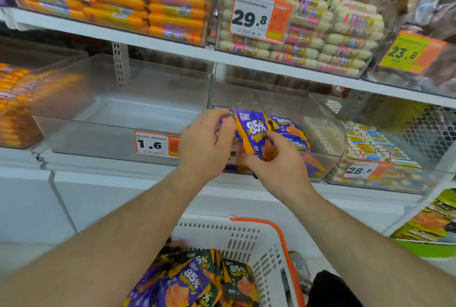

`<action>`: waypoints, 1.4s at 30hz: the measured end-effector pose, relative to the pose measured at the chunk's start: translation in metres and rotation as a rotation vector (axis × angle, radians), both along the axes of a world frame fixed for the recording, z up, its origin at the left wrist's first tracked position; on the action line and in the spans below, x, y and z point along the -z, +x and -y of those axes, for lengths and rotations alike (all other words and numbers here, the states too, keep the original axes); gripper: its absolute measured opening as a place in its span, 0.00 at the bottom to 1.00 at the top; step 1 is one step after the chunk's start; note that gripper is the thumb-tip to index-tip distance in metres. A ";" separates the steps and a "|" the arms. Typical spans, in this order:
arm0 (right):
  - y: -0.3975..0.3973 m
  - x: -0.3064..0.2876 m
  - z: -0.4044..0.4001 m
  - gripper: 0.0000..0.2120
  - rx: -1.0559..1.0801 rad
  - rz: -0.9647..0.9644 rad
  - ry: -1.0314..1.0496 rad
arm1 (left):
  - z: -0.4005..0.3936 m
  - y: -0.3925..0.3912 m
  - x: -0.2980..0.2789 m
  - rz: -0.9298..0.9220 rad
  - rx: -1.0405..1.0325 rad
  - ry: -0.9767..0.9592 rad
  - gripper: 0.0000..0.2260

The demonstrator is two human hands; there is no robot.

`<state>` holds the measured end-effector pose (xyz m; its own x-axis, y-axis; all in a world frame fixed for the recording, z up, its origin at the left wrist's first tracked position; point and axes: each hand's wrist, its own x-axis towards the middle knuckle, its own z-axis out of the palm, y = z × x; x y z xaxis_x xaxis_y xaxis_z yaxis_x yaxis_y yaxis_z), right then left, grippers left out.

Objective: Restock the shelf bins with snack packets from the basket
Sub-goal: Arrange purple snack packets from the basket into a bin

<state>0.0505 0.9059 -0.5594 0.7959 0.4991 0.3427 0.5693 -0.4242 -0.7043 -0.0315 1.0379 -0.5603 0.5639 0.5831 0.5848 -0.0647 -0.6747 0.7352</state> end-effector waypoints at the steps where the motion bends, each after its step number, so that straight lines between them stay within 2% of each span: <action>1: 0.011 -0.006 -0.003 0.24 0.040 -0.018 0.016 | -0.014 0.006 -0.008 -0.039 -0.103 0.154 0.23; 3: 0.032 -0.022 -0.013 0.23 0.096 -0.037 0.025 | -0.048 0.022 -0.021 -0.266 -0.185 0.307 0.22; 5: 0.051 -0.037 -0.028 0.19 0.105 -0.050 -0.015 | -0.078 0.038 -0.027 -0.512 -0.104 0.311 0.23; 7: 0.073 -0.044 -0.052 0.16 0.105 -0.057 -0.118 | -0.098 0.049 -0.024 -0.609 0.001 0.268 0.25; 10: 0.105 -0.037 -0.098 0.25 0.139 -0.082 -0.265 | -0.104 0.052 -0.009 -0.508 0.121 -0.006 0.23; 11: 0.115 -0.032 -0.113 0.25 0.147 -0.087 -0.308 | -0.104 0.052 -0.003 -0.479 0.129 -0.097 0.23; 13: 0.128 -0.023 -0.141 0.22 0.150 -0.105 -0.372 | -0.105 0.052 0.002 -0.456 0.136 -0.167 0.27; 16: 0.141 -0.011 -0.177 0.27 0.153 -0.118 -0.431 | -0.110 0.053 0.001 -0.436 0.185 -0.233 0.26; 19: 0.149 0.004 -0.198 0.32 0.164 -0.124 -0.470 | -0.111 0.055 0.004 -0.423 0.215 -0.244 0.28; 22: 0.154 0.016 -0.204 0.27 0.119 -0.140 -0.511 | -0.114 0.056 0.006 -0.412 0.218 -0.236 0.32; 26: 0.158 0.023 -0.208 0.30 0.083 -0.178 -0.511 | -0.116 0.058 0.011 -0.411 0.237 -0.243 0.33; 33: 0.159 0.025 -0.213 0.15 0.001 -0.114 -0.689 | -0.116 0.058 0.013 -0.404 0.241 -0.223 0.31; 36: 0.158 0.021 -0.208 0.15 0.008 -0.105 -0.654 | -0.116 0.058 0.013 -0.389 0.232 -0.203 0.31; 38: 0.146 0.009 -0.193 0.15 0.086 -0.040 -0.526 | -0.112 0.055 0.011 -0.335 0.174 -0.108 0.28; 40: 0.124 -0.006 -0.171 0.13 0.121 0.143 -0.280 | -0.106 0.049 0.009 -0.235 0.080 0.017 0.24; 42: 0.093 -0.017 -0.143 0.11 0.060 0.436 0.023 | -0.095 0.039 0.010 -0.086 0.022 0.110 0.21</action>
<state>0.1436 1.0492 -0.5424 0.6017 0.4444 0.6637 0.7901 -0.4527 -0.4133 0.0076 1.1325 -0.5703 0.6265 0.5052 0.5936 -0.0204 -0.7506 0.6604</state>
